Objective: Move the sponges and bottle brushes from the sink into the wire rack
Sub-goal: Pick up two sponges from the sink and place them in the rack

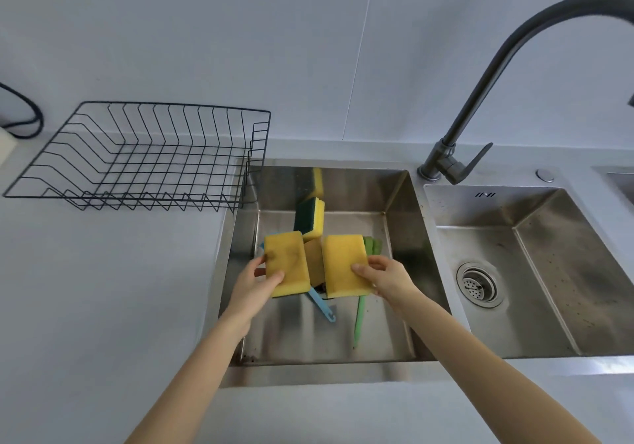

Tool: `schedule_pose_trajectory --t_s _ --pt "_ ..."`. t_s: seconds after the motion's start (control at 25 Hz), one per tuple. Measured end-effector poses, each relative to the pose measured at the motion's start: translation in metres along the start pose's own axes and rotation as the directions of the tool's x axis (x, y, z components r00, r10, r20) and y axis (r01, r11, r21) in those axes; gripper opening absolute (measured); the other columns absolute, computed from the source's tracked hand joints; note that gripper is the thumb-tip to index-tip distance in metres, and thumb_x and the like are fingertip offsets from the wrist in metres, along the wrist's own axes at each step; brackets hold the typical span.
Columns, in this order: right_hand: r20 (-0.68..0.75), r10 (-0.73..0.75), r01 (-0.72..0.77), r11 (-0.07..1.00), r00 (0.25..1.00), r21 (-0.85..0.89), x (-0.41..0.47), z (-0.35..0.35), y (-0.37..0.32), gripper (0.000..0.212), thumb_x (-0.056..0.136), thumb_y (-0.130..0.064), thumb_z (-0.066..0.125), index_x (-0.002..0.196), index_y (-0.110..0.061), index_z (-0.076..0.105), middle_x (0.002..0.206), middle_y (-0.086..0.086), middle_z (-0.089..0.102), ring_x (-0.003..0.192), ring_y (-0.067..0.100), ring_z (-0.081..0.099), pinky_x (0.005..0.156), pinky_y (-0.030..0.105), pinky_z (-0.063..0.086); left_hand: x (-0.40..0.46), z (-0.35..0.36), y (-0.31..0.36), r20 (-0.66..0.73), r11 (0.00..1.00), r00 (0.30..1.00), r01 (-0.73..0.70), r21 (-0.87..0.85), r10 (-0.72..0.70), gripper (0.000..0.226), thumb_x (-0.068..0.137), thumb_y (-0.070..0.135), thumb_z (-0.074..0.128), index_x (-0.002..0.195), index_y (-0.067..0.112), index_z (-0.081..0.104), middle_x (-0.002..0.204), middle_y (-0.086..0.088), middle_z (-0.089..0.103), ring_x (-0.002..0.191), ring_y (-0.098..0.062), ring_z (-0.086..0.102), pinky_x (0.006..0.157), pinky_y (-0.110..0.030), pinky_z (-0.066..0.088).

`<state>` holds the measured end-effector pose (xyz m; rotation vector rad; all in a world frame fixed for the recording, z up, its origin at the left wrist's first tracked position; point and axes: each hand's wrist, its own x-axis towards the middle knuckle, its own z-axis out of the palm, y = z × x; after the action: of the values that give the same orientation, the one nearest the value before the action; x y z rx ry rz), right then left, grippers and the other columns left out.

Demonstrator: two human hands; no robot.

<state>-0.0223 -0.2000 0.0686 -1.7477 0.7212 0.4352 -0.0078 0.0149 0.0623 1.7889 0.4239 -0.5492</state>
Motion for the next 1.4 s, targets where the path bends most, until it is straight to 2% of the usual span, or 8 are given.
schedule_pose_trajectory --t_s 0.16,0.6,0.76,0.88,1.04,1.16,1.32,1.4 --pt "-0.006 -0.062 0.062 0.995 0.998 0.077 -0.014 0.006 -0.029 0.052 0.085 -0.029 0.065 0.129 -0.007 0.048 0.117 0.007 0.055 0.111 0.023 0.054 0.100 0.038 0.046 -0.007 -0.025 0.015 -0.027 0.994 0.993 -0.113 -0.014 0.112 0.055 0.086 0.023 0.058 0.135 0.015 0.036 0.132 -0.010 0.049 0.119 -0.027 0.050 0.104 -0.047 0.043" --pt "0.029 -0.195 0.186 0.965 0.980 0.182 -0.029 0.055 -0.091 0.048 0.086 -0.029 0.062 0.128 -0.007 0.050 0.117 0.007 0.058 0.109 0.023 0.056 0.091 0.033 0.049 -0.011 -0.099 0.043 -0.131 0.949 0.952 -0.293 -0.115 0.278 0.041 0.086 0.019 0.058 0.125 0.010 0.050 0.121 -0.006 0.056 0.110 -0.026 0.057 0.100 -0.044 0.046" --pt "0.025 -0.249 0.239 0.950 0.968 0.198 -0.021 0.070 -0.121 0.052 0.087 -0.027 0.061 0.130 -0.001 0.047 0.121 0.011 0.058 0.109 0.023 0.056 0.097 0.034 0.048 -0.002 -0.128 0.057 -0.149 0.938 0.941 -0.324 -0.127 0.305 0.041 0.087 0.016 0.056 0.126 0.007 0.048 0.116 -0.003 0.053 0.102 -0.021 0.055 0.086 -0.034 0.046" --pt "0.032 -0.281 0.272 0.948 0.959 0.167 -0.014 0.081 -0.152 0.052 0.088 -0.027 0.060 0.131 -0.001 0.047 0.124 0.011 0.058 0.109 0.022 0.056 0.096 0.032 0.048 0.007 -0.150 0.067 -0.170 0.930 0.934 -0.339 -0.146 0.314 0.038 0.087 0.015 0.056 0.124 0.007 0.050 0.112 -0.004 0.053 0.090 -0.016 0.056 0.081 -0.032 0.045" --pt "0.045 -0.271 0.263 0.956 0.962 0.129 0.002 0.099 -0.195 0.052 0.089 -0.026 0.058 0.131 0.001 0.046 0.119 0.011 0.058 0.100 0.019 0.056 0.089 0.028 0.048 0.022 -0.172 0.081 -0.186 0.928 0.932 -0.341 -0.150 0.312 0.037 0.087 0.015 0.056 0.122 0.007 0.051 0.112 -0.005 0.054 0.094 -0.018 0.055 0.073 -0.023 0.049" --pt "0.075 -0.245 0.239 0.968 0.967 0.081 0.020 0.117 -0.223 0.052 0.089 -0.025 0.059 0.129 0.006 0.045 0.111 0.012 0.057 0.097 0.019 0.057 0.086 0.026 0.048 0.039 -0.186 0.089 -0.201 0.932 0.931 -0.335 -0.141 0.304 0.037 0.087 0.017 0.055 0.123 0.008 0.051 0.113 -0.004 0.054 0.091 -0.017 0.056 0.081 -0.029 0.049" --pt "0.048 -0.249 0.254 0.957 0.967 -0.139 0.053 0.143 -0.252 0.049 0.087 -0.027 0.063 0.123 0.003 0.050 0.106 0.013 0.060 0.084 0.018 0.060 0.086 0.028 0.051 0.063 -0.196 0.096 -0.207 0.939 0.932 -0.324 -0.116 0.296 0.035 0.087 0.020 0.055 0.122 0.012 0.052 0.112 -0.002 0.055 0.083 -0.011 0.057 0.078 -0.029 0.048" --pt "0.012 -0.282 0.270 0.905 0.959 -0.329 0.072 0.156 -0.263 0.048 0.086 -0.031 0.062 0.120 0.001 0.052 0.101 0.009 0.058 0.091 0.022 0.062 0.089 0.031 0.051 0.072 -0.197 0.099 -0.217 0.943 0.934 -0.314 -0.109 0.286 0.036 0.087 0.021 0.055 0.122 0.012 0.052 0.112 0.000 0.055 0.082 -0.010 0.057 0.079 -0.030 0.048"
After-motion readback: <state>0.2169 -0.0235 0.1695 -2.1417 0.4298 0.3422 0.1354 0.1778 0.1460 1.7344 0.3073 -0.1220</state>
